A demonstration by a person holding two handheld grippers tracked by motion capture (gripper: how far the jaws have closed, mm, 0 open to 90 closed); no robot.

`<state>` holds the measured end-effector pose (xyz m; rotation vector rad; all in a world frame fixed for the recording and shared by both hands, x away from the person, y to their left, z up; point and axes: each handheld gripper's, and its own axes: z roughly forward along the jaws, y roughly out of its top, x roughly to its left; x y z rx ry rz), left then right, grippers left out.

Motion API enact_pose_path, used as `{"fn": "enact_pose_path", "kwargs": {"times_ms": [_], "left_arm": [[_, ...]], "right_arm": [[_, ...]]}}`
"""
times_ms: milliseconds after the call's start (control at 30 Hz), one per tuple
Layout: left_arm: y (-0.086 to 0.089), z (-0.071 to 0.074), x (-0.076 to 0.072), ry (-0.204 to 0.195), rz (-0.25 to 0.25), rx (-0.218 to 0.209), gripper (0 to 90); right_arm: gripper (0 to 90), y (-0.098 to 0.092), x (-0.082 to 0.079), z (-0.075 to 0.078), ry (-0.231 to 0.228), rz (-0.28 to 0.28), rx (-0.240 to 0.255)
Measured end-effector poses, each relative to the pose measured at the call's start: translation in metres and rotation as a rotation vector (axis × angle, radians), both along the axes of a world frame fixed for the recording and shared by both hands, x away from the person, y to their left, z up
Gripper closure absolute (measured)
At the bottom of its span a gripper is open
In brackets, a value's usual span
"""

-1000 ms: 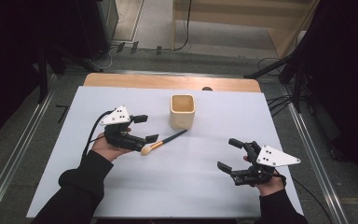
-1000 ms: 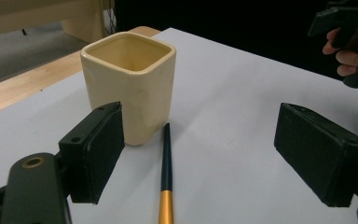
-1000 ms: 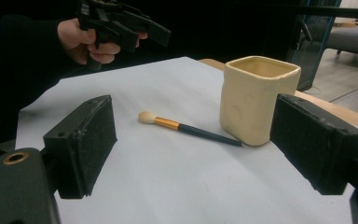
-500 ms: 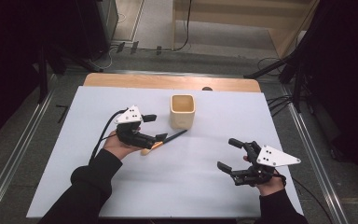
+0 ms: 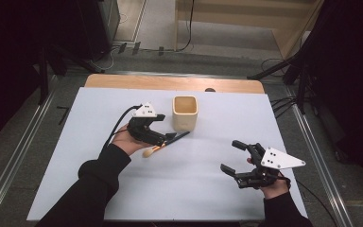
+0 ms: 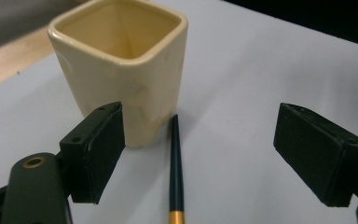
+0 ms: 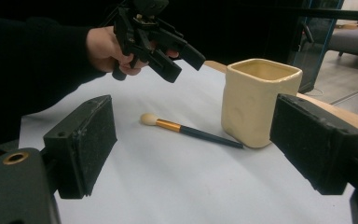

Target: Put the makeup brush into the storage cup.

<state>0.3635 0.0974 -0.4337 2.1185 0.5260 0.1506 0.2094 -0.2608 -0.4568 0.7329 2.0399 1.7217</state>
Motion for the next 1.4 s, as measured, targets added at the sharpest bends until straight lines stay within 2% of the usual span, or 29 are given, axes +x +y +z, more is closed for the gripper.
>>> {"fn": "enact_pose_path", "kwargs": {"times_ms": [33, 67, 133, 167, 233, 267, 300, 333, 467, 500, 567, 700, 767, 867, 933, 967, 1000, 1033, 1133, 1167, 1233, 1300, 1400], "left_arm": [[-0.001, 0.001, 0.000, 0.018, -0.002, 0.040, 17.0], [-0.001, 0.001, 0.001, 0.028, -0.003, 0.062, 17.0], [-0.002, 0.003, 0.002, 0.057, 0.000, 0.089, 17.0], [-0.002, 0.003, 0.002, 0.057, 0.000, 0.089, 17.0], [-0.003, 0.005, 0.004, 0.094, -0.003, 0.115, 17.0], [-0.004, 0.007, 0.004, 0.111, -0.011, 0.155, 16.9], [-0.004, 0.007, 0.004, 0.111, -0.011, 0.155, 16.8], [-0.005, 0.008, 0.004, 0.109, -0.008, 0.188, 16.8], [-0.009, 0.011, 0.005, 0.135, -0.024, 0.251, 16.7], [-0.011, 0.012, 0.006, 0.138, -0.029, 0.292, 16.6], [-0.012, 0.013, 0.006, 0.148, -0.034, 0.306, 16.6], [-0.016, 0.012, 0.008, 0.178, -0.056, 0.367, 16.9], [-0.019, 0.013, 0.010, 0.174, -0.054, 0.422, 17.5], [-0.021, 0.015, 0.011, 0.185, -0.061, 0.433, 17.5], [-0.024, 0.017, 0.013, 0.213, -0.066, 0.475, 17.5], [-0.024, 0.017, 0.013, 0.213, -0.066, 0.475, 17.5], [-0.026, 0.017, 0.015, 0.226, -0.062, 0.507, 17.6], [-0.026, 0.017, 0.015, 0.226, -0.062, 0.507, 18.9], [-0.028, 0.016, 0.017, 0.248, -0.078, 0.542, 21.8], [-0.029, 0.015, 0.019, 0.258, -0.090, 0.572, 21.8], [-0.030, 0.015, 0.020, 0.263, -0.090, 0.577, 21.6], [-0.032, 0.016, 0.022, 0.275, -0.104, 0.611, 21.4], [-0.034, 0.018, 0.024, 0.280, -0.118, 0.626, 21.4]], "right_arm": [[15.0, 0.000, 0.000, 0.000, 0.000, 0.000, 0.000], [15.0, 0.000, 0.000, 0.000, 0.001, -0.002, -0.002], [15.0, 0.001, 0.000, 0.000, 0.003, -0.001, -0.005], [15.0, 0.001, 0.000, 0.000, 0.005, 0.000, -0.006], [15.0, 0.001, 0.000, 0.000, 0.006, 0.000, -0.007], [15.0, 0.001, 0.000, 0.000, 0.010, 0.000, -0.006], [15.0, 0.001, 0.001, 0.000, 0.013, 0.001, -0.006], [15.0, 0.001, 0.001, 0.000, 0.013, 0.001, -0.006], [15.0, 0.000, 0.002, -0.001, 0.026, -0.003, -0.001], [15.0, 0.001, 0.001, -0.001, 0.029, -0.003, -0.001], [15.0, 0.001, 0.002, -0.001, 0.027, -0.002, -0.001], [15.0, 0.001, 0.001, -0.001, 0.030, -0.001, -0.007], [15.0, 0.001, 0.001, -0.002, 0.032, 0.001, -0.010], [15.0, 0.002, 0.002, -0.002, 0.032, 0.005, -0.009], [15.0, 0.002, 0.002, -0.002, 0.032, 0.007, -0.009], [15.0, 0.002, 0.002, -0.002, 0.032, 0.007, -0.009], [15.0, 0.002, 0.002, -0.002, 0.033, 0.006, -0.009], [15.0, 0.002, 0.002, -0.002, 0.033, 0.006, -0.009], [15.0, 0.002, 0.002, -0.002, 0.034, 0.004, -0.010], [15.0, 0.001, 0.002, -0.002, 0.034, 0.005, -0.011], [15.0, 0.002, 0.002, -0.002, 0.034, 0.006, -0.011], [15.0, 0.002, 0.002, -0.002, 0.035, 0.007, -0.011], [15.0, 0.002, 0.002, -0.002, 0.034, 0.007, -0.011]]}}
